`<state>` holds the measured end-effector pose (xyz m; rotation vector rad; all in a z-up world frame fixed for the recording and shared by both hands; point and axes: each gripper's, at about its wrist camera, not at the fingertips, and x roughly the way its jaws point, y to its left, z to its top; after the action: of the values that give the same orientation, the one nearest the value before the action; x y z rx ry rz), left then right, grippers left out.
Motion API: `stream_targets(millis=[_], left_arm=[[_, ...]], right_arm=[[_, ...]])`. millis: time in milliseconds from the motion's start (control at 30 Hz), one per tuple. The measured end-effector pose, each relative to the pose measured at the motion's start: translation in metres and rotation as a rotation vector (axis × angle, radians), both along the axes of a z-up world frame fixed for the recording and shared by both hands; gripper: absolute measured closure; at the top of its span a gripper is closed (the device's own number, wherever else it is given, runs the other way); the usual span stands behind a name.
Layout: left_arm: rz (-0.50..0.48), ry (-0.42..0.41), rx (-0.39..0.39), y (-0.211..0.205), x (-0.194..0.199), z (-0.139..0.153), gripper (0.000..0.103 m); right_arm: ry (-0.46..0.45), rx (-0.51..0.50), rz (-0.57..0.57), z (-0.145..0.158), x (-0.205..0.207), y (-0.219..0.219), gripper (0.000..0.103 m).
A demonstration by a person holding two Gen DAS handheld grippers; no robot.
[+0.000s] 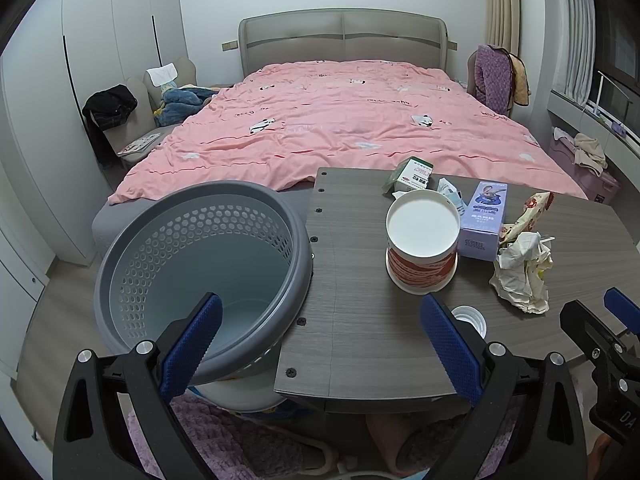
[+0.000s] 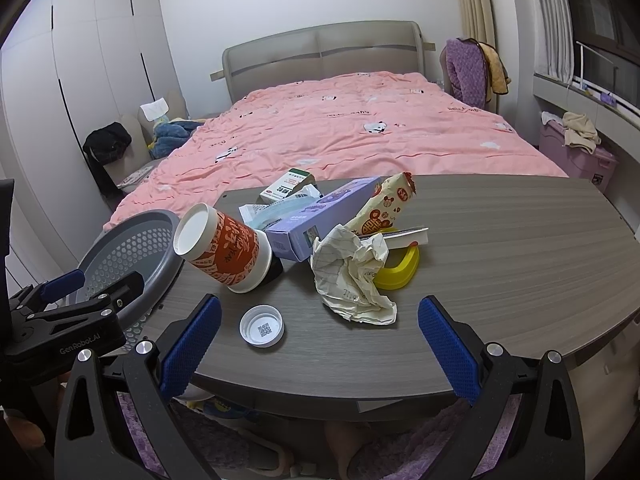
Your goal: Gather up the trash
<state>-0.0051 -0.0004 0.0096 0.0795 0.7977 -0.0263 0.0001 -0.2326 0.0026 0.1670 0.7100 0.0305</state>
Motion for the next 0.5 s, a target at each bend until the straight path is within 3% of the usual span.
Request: stream_targets(millis=[500], left_arm=[[0.001, -0.004, 0.001, -0.0001, -0.0007, -0.0009, 0.008]], right_arm=[[-0.001, 0.005, 0.001, 0.001, -0.0018, -0.0012, 0.006]])
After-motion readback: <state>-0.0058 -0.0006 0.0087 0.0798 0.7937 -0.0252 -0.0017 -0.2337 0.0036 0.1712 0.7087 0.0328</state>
